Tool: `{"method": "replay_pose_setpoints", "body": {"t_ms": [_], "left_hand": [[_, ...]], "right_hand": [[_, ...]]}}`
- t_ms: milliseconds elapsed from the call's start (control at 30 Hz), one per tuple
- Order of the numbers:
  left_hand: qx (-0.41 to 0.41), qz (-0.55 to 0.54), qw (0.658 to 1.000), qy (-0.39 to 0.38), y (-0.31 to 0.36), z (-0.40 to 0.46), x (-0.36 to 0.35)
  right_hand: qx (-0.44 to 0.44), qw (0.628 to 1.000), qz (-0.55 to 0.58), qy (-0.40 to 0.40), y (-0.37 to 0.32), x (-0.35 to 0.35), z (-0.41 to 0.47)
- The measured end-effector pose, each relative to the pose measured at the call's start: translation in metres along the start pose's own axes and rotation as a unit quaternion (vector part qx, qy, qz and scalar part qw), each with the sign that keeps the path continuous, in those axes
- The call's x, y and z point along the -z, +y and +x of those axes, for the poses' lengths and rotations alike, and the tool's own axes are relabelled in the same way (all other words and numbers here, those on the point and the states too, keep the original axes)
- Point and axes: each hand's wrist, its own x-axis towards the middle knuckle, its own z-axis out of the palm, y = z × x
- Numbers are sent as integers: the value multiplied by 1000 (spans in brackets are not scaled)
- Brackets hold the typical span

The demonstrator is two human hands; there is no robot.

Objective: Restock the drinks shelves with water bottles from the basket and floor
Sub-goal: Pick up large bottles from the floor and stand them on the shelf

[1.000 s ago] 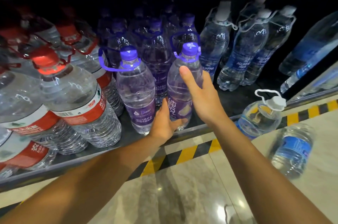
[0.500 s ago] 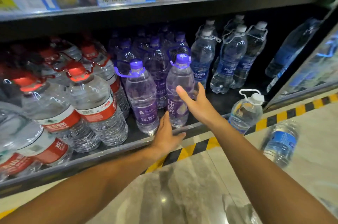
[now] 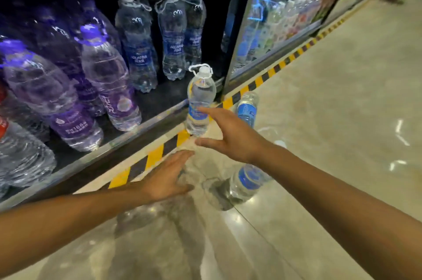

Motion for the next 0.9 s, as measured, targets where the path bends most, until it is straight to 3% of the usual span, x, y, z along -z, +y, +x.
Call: {"method": "replay_pose_setpoints", "body": {"t_ms": [100, 233, 433, 567, 733, 900], "left_hand": [[-14, -37, 999, -28, 37, 31, -19], [-3, -147, 988, -49, 82, 65, -47], [-14, -284, 958, -28, 108, 93, -81], [28, -332, 943, -21, 98, 104, -81], [21, -289, 955, -68, 92, 130, -48], [67, -314, 944, -80, 94, 124, -29]], "right_hand": [[-17, 998, -35, 44, 21, 30, -33], [-114, 989, 20, 91, 63, 45, -75], [-235, 959, 158, -11, 120, 27, -102], [-203, 961, 183, -35, 142, 16, -74], [-174, 956, 231, -55, 154, 9, -30], [-168, 947, 258, -89, 160, 5, -9]]}}
